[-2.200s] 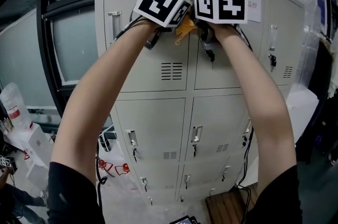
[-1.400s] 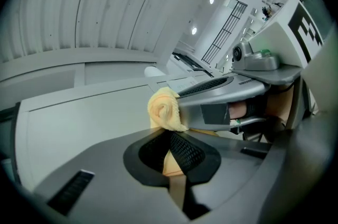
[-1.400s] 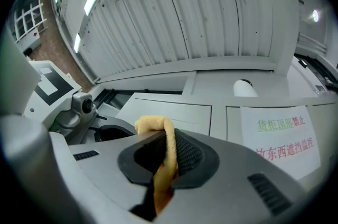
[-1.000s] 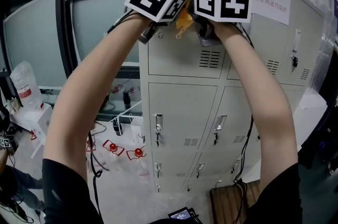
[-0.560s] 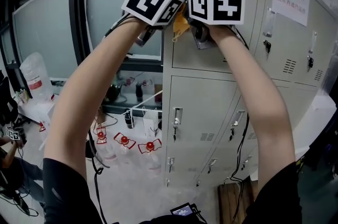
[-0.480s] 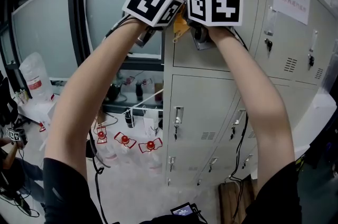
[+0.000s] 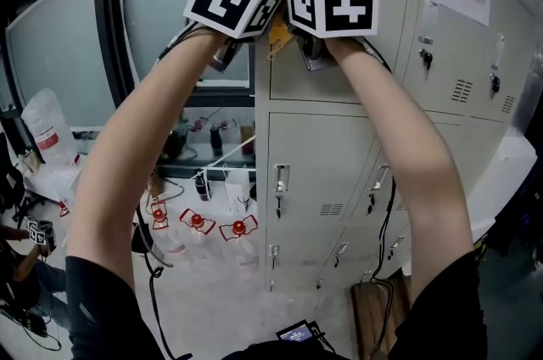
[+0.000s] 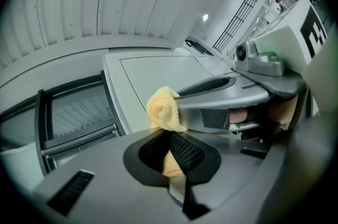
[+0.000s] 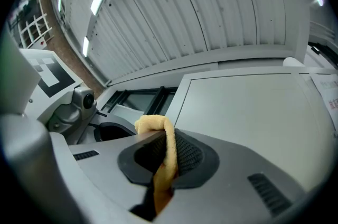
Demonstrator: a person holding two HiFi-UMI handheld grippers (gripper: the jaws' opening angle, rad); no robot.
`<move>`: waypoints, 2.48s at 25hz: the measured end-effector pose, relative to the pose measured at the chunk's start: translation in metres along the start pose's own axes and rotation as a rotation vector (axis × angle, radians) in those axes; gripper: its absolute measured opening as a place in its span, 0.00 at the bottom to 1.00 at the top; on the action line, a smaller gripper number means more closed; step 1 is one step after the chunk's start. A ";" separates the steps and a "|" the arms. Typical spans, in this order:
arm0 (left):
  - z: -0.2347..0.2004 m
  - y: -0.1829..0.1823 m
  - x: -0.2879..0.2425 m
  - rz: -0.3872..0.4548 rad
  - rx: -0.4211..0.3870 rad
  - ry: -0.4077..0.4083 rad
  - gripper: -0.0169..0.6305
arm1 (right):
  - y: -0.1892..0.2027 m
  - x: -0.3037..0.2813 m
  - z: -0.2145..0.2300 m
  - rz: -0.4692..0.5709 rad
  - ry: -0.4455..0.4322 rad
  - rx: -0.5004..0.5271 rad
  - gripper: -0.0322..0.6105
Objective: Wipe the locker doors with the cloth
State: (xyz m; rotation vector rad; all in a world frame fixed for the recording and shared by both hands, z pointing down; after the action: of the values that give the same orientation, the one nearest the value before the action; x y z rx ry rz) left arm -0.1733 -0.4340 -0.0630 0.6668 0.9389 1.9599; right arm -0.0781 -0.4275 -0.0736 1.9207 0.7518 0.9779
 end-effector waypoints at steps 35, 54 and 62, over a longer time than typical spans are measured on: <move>0.136 -0.080 -0.097 0.010 -0.049 0.091 0.06 | 0.028 0.099 0.151 -0.050 0.093 0.054 0.13; 0.163 -0.090 -0.108 0.062 -0.057 0.117 0.06 | 0.035 0.124 0.171 -0.028 0.131 0.027 0.13; 0.127 -0.062 -0.057 0.080 -0.052 0.119 0.06 | 0.025 0.109 0.114 0.010 0.027 -0.024 0.13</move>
State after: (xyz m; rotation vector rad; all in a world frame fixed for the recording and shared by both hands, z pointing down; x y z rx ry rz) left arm -0.0232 -0.4142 -0.0453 0.5708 0.9416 2.1068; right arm 0.0782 -0.3998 -0.0538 1.8959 0.7437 1.0161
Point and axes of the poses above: the fingertips, and each gripper's own axes: x backward along the fingers, z to its right, y out of its underside, the point moved 9 cm from there along x, backward along the fingers, and after that the axes turned 4 degrees about -z, right-handed, at the moved point
